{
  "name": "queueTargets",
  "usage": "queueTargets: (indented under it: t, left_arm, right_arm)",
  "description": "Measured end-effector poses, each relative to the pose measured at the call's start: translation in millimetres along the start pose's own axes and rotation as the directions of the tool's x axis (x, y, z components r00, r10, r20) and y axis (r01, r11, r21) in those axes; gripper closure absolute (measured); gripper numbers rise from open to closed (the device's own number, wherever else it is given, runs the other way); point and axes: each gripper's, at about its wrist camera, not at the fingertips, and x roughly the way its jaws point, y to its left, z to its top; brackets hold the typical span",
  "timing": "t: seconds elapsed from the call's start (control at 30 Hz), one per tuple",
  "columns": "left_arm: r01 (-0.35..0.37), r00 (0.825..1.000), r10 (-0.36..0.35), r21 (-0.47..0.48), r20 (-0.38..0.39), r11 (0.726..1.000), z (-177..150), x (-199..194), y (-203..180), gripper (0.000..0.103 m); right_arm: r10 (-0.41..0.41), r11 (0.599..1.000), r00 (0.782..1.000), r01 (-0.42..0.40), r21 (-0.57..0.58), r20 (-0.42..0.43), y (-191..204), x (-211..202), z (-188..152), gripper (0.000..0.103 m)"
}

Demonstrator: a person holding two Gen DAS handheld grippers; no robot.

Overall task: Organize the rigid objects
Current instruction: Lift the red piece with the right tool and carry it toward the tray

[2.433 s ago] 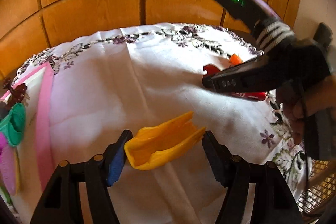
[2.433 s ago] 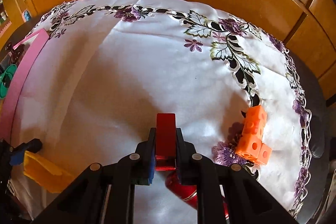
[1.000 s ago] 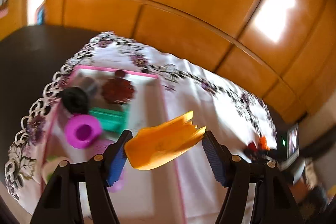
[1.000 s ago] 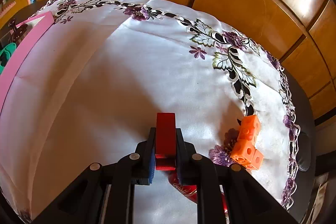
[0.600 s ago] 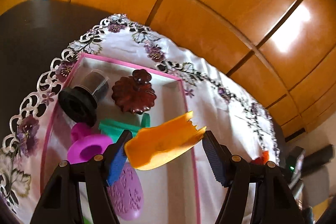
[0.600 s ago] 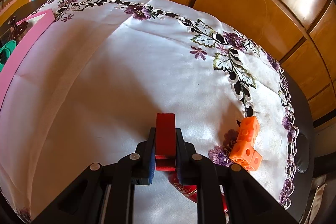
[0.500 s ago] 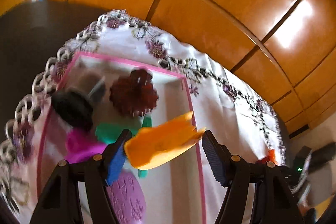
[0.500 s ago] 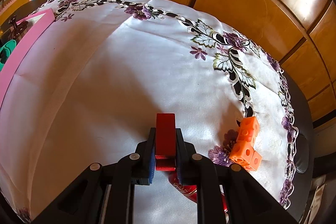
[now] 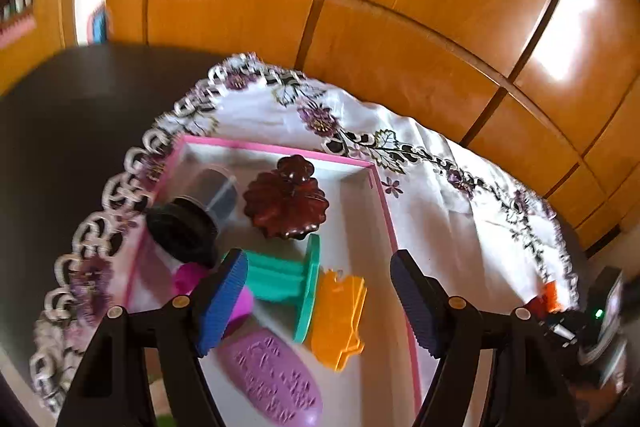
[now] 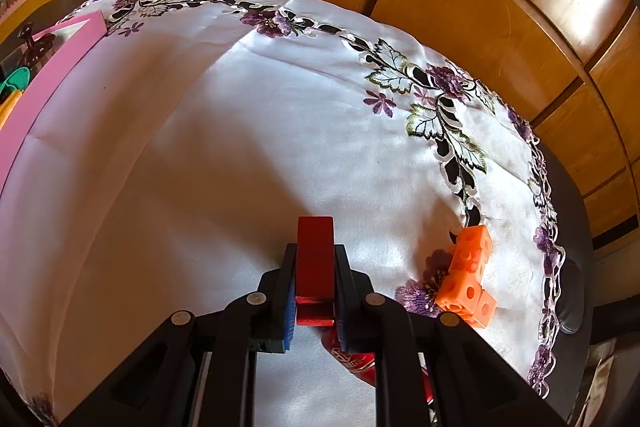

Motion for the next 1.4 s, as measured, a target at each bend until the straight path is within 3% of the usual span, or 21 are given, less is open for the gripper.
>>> queueTargets:
  t: [0.17,0.37,1.4]
  left_arm:
    - [-0.074,0.996,0.068,0.105,0.062,0.992,-22.9,-25.9,-13.4,0.026]
    - [-0.102,0.992,0.090,0.141,0.091,0.985,-44.8,-48.7,-15.2,0.026]
    - [-0.155,0.982,0.144,0.086,0.125,0.984,-57.3,-79.5,8.5,0.026]
  right_arm:
    - [-0.005,1.000,1.000,0.005,-0.004,0.002,0.5,-0.5,-0.1,0.089]
    - [-0.013,1.000,1.000,0.013,-0.010,0.005,1.8,-0.9,-0.1,0.089]
    - [0.001,1.000,1.000,-0.001,0.021,0.021,-1.7,-4.6,0.4,0.089]
